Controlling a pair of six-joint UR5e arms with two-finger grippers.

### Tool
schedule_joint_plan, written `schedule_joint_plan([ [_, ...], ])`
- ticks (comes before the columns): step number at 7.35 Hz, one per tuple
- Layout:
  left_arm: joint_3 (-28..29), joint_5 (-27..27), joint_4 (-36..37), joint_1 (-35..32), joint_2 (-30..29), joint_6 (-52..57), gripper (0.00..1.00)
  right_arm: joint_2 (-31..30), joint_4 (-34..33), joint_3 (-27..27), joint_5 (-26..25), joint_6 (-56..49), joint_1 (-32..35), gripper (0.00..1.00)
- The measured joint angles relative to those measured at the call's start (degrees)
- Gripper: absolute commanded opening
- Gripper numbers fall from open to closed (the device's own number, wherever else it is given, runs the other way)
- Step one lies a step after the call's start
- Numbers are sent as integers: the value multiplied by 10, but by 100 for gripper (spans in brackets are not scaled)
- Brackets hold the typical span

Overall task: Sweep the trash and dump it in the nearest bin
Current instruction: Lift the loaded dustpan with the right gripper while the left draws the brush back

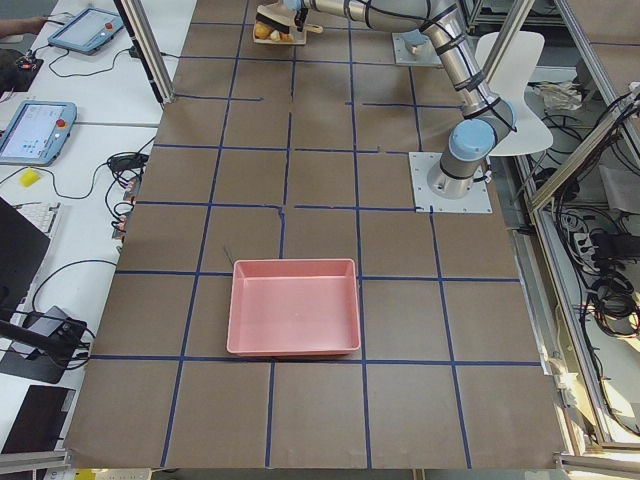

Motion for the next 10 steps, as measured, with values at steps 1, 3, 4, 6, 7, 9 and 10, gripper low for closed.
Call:
schedule_joint_plan([
  [1,10,-4,-2,-7,1,3,6,0,0,0,2,-1,0,0],
  [3,19,-8,-35,-20,26,9,6,1,2,1,15,-5,-4,0],
  [4,11,-7,-64,-22,51,23,6,0,6,1,38,-11,-12,0],
  [6,-36,4,-93,-10,94,50,6,0,22,1,103,-27,-49,0],
  [7,-67,12,-97,8,112,64,6,-1,27,0,133,-36,-64,0],
  [9,-129,28,-106,52,164,100,6,-1,45,-3,204,-44,-92,0],
  [10,-157,41,-117,71,194,107,6,-1,60,-8,231,-44,-106,0],
])
